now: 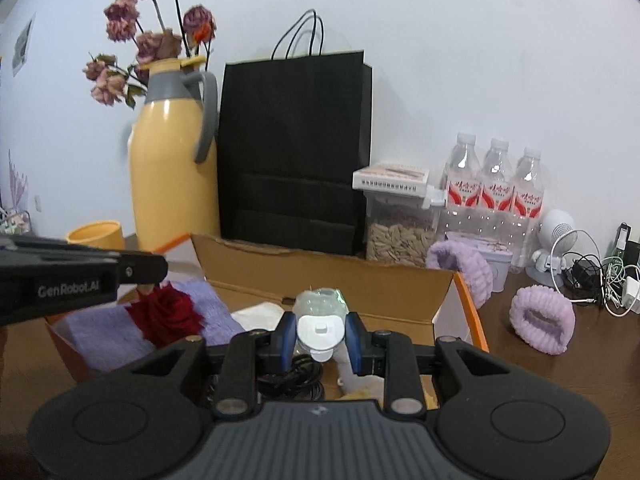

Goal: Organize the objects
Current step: 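Release the strip into the box with the left tool while the right tool drops the cap in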

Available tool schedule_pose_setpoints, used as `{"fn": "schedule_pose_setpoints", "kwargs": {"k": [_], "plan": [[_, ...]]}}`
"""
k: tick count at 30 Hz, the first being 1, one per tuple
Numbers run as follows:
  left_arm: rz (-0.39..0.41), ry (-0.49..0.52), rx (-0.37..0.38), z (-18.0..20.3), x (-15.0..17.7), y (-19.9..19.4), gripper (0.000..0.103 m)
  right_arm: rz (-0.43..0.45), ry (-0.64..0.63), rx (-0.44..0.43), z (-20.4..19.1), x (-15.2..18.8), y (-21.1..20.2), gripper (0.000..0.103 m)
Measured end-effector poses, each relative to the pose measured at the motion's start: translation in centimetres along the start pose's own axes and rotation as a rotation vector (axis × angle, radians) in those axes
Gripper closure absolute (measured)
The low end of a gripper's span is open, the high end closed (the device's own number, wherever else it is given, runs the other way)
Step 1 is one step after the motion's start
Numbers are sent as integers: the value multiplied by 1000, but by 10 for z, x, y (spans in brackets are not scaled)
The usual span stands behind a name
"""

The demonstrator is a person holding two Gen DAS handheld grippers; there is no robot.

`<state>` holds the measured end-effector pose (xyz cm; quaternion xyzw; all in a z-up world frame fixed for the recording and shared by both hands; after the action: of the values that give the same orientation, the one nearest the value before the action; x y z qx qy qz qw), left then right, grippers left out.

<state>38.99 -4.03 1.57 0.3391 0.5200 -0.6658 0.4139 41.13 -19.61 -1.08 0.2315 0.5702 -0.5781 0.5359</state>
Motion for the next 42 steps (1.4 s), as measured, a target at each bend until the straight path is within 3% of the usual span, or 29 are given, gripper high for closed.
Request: {"fn": "schedule_pose_setpoints", "kwargs": {"k": [5, 6, 7, 8, 9, 10, 11, 13, 28, 42], "plan": [[-5, -3, -15, -5, 2, 5, 93, -26, -4, -8, -2, 5, 4, 78], [-2, -7, -19, -6, 3, 5, 85, -28, -7, -8, -3, 5, 4, 77], [1, -9, -20, -6, 2, 4, 79, -32, -10, -8, -3, 6, 4, 68], [7, -12, -18, -7, 1, 3, 60, -36, -11, -8, -4, 6, 4, 50], [16, -18, -23, -7, 1, 2, 29, -34, -9, -3, -3, 6, 3, 39], [30, -24, -31, -8, -1, 1, 12, -31, -8, 6, -3, 7, 3, 17], [60, -31, -43, -9, -2, -2, 0, -25, -9, 14, -3, 7, 2, 5], [92, -37, -54, -11, -4, -4, 0, -21, -3, 16, -2, 6, 2, 3], [67, -30, -63, -11, 2, -8, 0, -29, -1, 47, -1, 7, -5, 0], [66, -24, -112, -30, 23, -42, 0, 35, -25, 91, -21, 10, -50, 0]]}}
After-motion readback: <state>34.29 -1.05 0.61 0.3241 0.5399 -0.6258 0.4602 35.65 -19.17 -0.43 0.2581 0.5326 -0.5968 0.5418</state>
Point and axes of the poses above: each gripper's, at about its wrist camera, not at the fingertips, and y roughly the way its jaws point, z to its right, x to its underside, the point moved 6 cm from there along y, roughly the way its jaws point, and after that the axes turned 13 degrees about -y, right-handed, at the moved point
